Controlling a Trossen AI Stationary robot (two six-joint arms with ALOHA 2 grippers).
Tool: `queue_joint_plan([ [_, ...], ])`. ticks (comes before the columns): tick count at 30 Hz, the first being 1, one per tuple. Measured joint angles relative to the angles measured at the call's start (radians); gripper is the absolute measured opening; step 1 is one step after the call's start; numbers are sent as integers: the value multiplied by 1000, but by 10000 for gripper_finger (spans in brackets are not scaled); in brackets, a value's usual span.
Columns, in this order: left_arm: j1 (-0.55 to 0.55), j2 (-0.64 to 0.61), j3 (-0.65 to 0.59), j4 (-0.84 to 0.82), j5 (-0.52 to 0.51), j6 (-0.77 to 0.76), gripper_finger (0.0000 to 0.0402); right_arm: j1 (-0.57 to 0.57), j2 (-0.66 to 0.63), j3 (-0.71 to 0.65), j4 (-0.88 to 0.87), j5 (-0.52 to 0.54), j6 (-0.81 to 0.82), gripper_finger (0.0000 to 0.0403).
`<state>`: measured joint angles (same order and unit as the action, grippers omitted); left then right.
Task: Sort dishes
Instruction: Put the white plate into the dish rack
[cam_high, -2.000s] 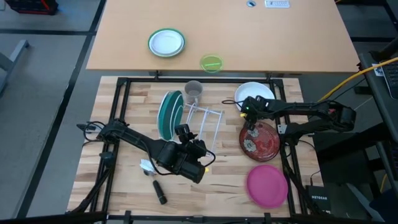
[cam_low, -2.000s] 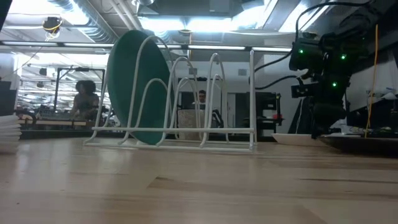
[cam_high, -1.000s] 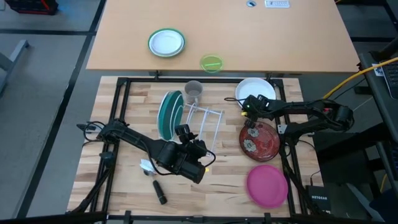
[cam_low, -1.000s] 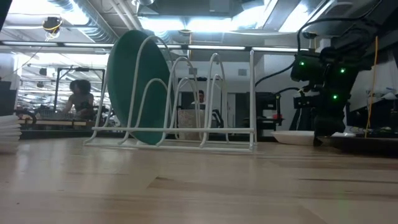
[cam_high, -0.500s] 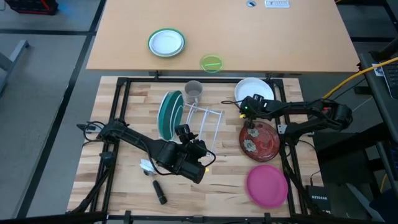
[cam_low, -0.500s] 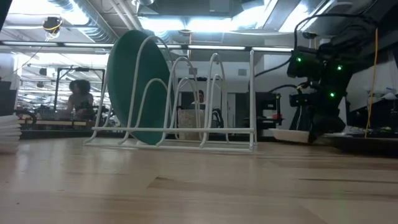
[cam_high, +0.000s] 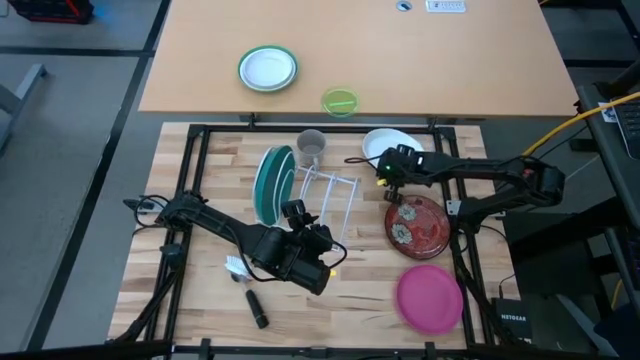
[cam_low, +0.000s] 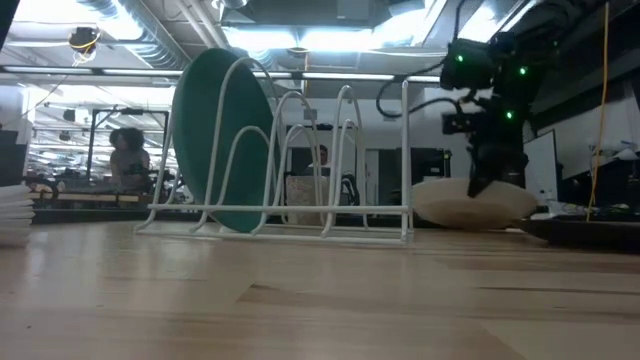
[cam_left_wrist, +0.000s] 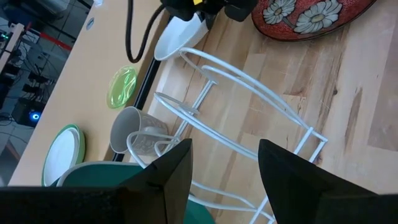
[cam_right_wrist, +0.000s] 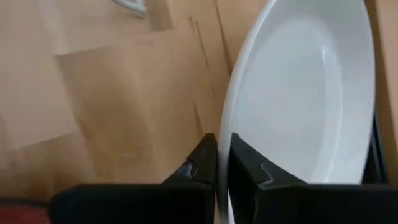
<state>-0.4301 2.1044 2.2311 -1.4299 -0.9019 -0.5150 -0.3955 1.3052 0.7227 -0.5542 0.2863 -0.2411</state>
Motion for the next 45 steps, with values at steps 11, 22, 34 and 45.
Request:
queue_joint_plan([
  [11, -1, 0, 0, -2, -22, -1, 171, 30, 0, 141, -214, -121, -9, 17],
  [22, -1, 0, 0, -2, -26, -1, 171, 28, -1, 285, -449, -202, -48, 17],
  [34, -24, -23, 1, -13, -57, -53, 171, 29, 0, 614, -702, -224, -56, 17],
  [45, -72, -29, 1, -130, -181, -193, 171, 29, -1, 904, -779, -260, -4, 17],
])
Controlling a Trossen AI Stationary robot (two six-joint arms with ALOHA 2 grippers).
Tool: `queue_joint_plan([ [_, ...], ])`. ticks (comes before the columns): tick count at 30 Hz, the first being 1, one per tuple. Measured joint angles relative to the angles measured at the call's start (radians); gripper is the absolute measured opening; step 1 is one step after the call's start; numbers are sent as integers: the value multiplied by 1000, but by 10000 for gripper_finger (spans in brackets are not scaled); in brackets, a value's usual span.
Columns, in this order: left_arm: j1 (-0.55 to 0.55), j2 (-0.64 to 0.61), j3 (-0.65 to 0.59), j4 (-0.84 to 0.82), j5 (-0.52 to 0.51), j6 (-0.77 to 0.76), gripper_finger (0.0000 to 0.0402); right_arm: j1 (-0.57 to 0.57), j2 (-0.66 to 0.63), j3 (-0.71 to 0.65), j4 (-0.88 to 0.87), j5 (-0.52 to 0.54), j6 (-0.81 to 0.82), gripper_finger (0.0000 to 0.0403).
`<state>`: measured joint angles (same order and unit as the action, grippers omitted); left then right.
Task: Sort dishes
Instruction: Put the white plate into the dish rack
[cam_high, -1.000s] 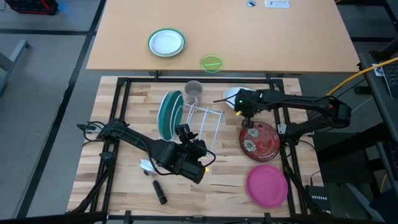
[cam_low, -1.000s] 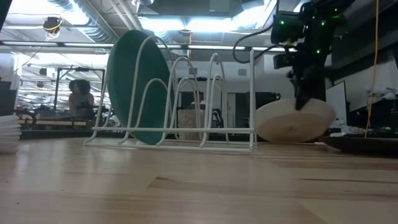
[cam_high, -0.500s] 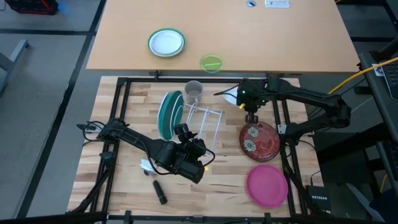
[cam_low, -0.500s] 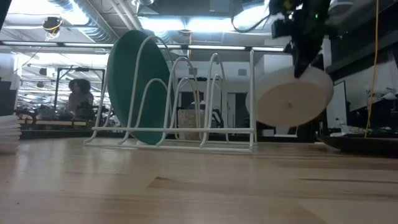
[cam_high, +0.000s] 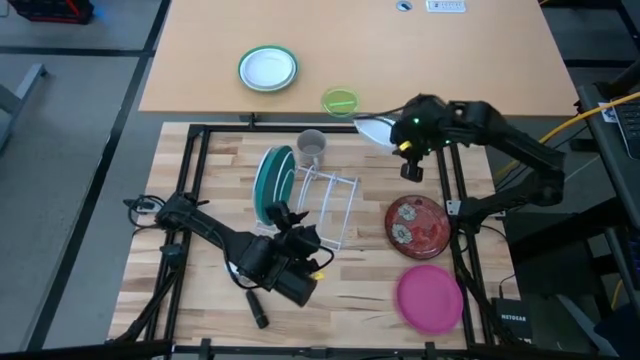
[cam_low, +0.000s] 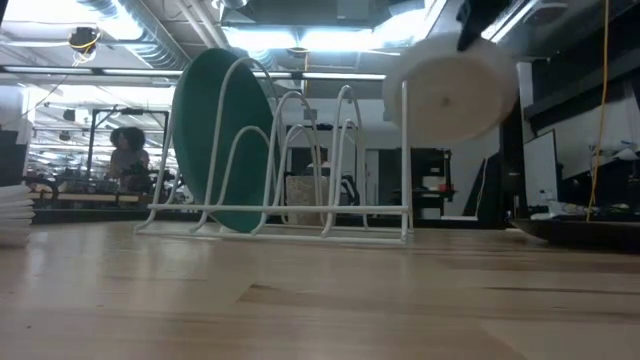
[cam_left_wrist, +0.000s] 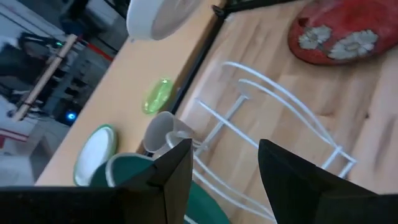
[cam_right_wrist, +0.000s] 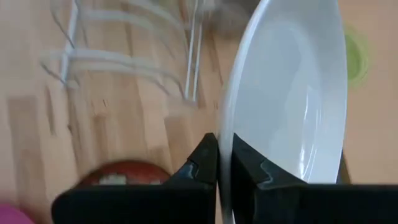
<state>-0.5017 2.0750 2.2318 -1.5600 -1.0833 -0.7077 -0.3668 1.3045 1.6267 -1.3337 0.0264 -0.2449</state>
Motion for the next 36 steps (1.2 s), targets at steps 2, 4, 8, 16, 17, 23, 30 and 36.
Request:
queue_joint_plan([
  [2, -6, 0, 0, -13, -32, -37, 171, 0, 0, 47, -1, -14, 16, 17],
  [4, -12, 0, 0, -12, -59, -43, 171, 0, 0, 92, 5, -31, 37, 17],
  [8, -22, 0, 0, -12, -84, -45, 171, 0, 0, 162, 49, -75, 85, 17],
  [16, -34, 0, 0, -11, -90, -82, 171, 14, -5, 193, 205, -166, 140, 17],
  [17, -38, 0, 0, -11, -90, -87, 171, 24, -5, 193, 217, -167, 140, 17],
  [23, -81, -9, 0, -11, -143, -121, 171, 99, -6, 192, 348, -168, 140, 17],
  [30, -137, -61, 0, -11, -205, -166, 164, 207, -6, 191, 572, -176, 140, 17],
  [36, -175, -103, 0, -11, -212, -176, 145, 313, -5, 191, 646, -121, 140, 17],
])
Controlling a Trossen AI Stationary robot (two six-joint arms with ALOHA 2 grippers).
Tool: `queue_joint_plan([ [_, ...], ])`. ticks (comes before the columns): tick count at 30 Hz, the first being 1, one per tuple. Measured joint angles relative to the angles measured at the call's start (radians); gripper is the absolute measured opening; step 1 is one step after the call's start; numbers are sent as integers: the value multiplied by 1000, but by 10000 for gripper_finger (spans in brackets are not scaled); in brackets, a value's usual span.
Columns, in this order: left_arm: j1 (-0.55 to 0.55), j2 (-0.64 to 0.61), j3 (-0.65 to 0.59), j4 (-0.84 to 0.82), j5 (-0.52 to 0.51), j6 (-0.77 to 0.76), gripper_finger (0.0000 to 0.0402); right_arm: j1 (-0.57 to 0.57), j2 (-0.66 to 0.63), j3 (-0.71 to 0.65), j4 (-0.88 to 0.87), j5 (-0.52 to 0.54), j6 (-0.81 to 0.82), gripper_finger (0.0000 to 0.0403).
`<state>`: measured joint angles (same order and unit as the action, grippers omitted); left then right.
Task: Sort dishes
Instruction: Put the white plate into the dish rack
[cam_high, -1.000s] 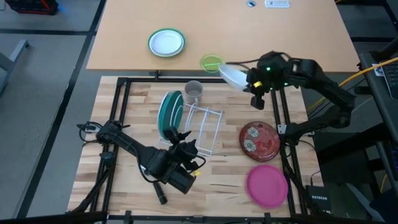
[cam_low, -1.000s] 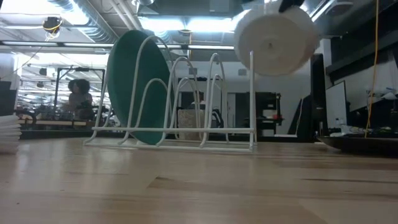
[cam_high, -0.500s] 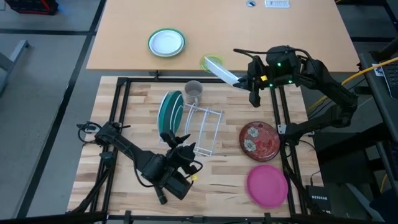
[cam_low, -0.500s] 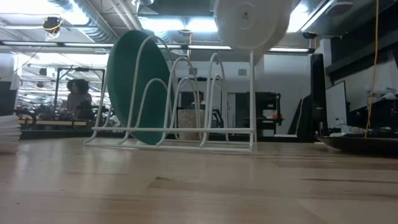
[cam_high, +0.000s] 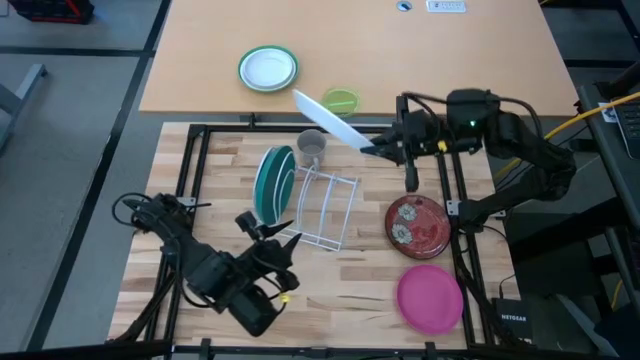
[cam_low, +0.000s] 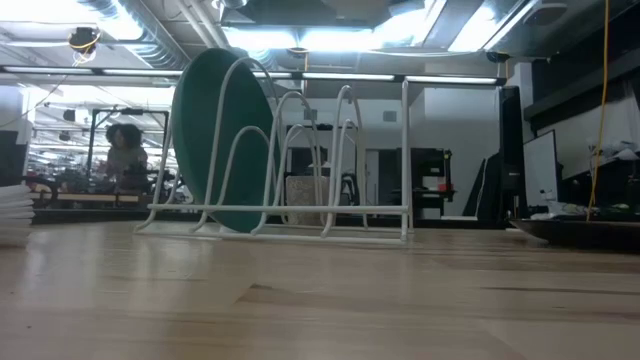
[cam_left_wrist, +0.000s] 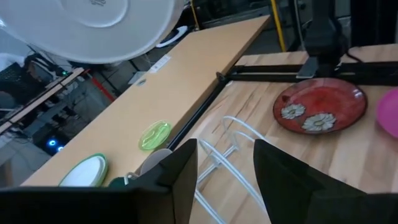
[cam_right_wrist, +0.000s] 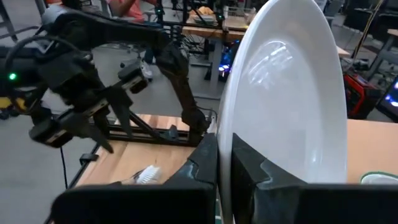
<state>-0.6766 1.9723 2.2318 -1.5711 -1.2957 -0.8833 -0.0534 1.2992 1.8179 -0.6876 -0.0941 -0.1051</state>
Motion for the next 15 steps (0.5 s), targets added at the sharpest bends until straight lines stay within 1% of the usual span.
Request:
queue_joint_plan([
  [4, -20, -18, 0, 0, -2, 0, 132, 79, 1, -22, 21, 96, 0, 17],
  [8, -25, -36, 0, 0, -3, -9, 123, 141, 1, -92, 86, 147, 6, 17],
  [10, -22, -37, 0, 0, -4, -8, 119, 163, 1, -147, 138, 164, 33, 17],
  [15, -21, -36, 0, 0, -4, 4, 112, 206, 2, -325, 303, 163, 110, 17],
])
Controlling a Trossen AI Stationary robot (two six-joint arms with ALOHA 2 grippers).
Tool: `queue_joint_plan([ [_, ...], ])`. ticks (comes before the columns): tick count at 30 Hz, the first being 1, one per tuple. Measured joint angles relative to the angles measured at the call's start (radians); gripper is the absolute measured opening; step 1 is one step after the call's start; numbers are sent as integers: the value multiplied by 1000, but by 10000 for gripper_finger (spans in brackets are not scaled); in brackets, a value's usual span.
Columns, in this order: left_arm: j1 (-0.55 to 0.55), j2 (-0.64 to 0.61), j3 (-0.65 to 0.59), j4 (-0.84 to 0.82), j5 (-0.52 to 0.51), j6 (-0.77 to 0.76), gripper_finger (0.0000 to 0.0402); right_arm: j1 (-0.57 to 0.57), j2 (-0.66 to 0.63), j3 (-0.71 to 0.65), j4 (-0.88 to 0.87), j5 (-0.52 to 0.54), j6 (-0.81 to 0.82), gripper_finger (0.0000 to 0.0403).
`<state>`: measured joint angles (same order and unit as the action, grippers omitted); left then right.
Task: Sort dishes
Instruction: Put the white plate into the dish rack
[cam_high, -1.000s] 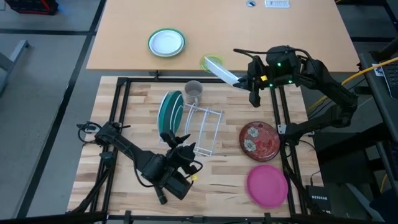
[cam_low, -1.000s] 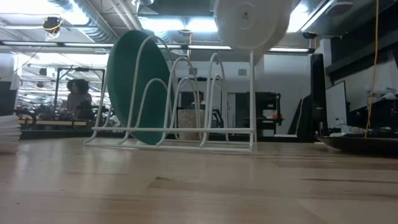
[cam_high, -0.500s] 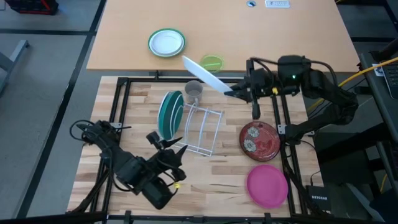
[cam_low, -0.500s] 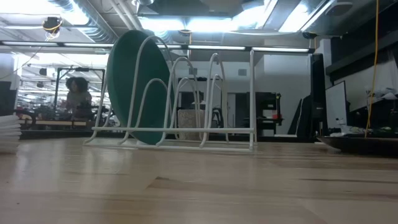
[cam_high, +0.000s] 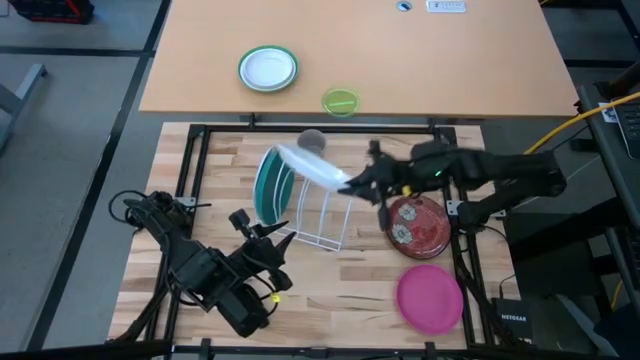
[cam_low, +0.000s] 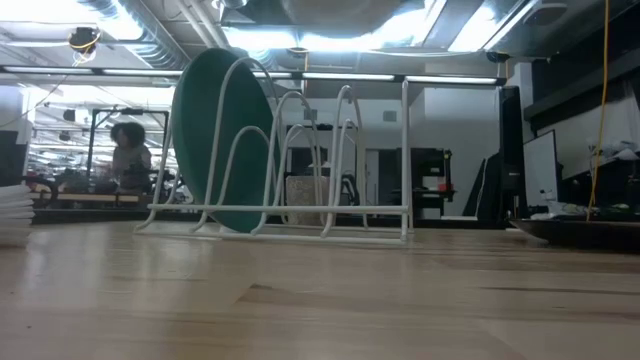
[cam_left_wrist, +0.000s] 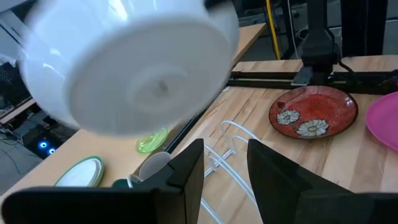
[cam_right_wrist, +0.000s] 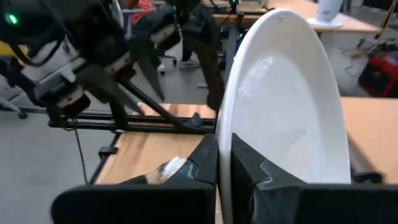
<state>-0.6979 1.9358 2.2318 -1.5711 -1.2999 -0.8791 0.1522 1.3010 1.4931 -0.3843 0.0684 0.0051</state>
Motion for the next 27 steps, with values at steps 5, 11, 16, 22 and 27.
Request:
queue_joint_plan([
  [5, -3, 1, 0, 0, 1, 1, 106, 34, 1, -183, 243, 6, 87, 17],
  [11, -14, 1, 0, 0, 18, 3, 103, 68, 1, -319, 505, 43, 148, 17],
  [16, -23, 1, 0, 0, 20, 4, 104, 106, 1, -347, 611, 133, 149, 17],
  [22, -29, 2, 0, 0, 20, 4, 104, 160, 1, -349, 626, 307, 150, 17],
  [27, -29, 2, 0, 0, 20, 4, 104, 192, 12, -349, 694, 421, 149, 16],
])
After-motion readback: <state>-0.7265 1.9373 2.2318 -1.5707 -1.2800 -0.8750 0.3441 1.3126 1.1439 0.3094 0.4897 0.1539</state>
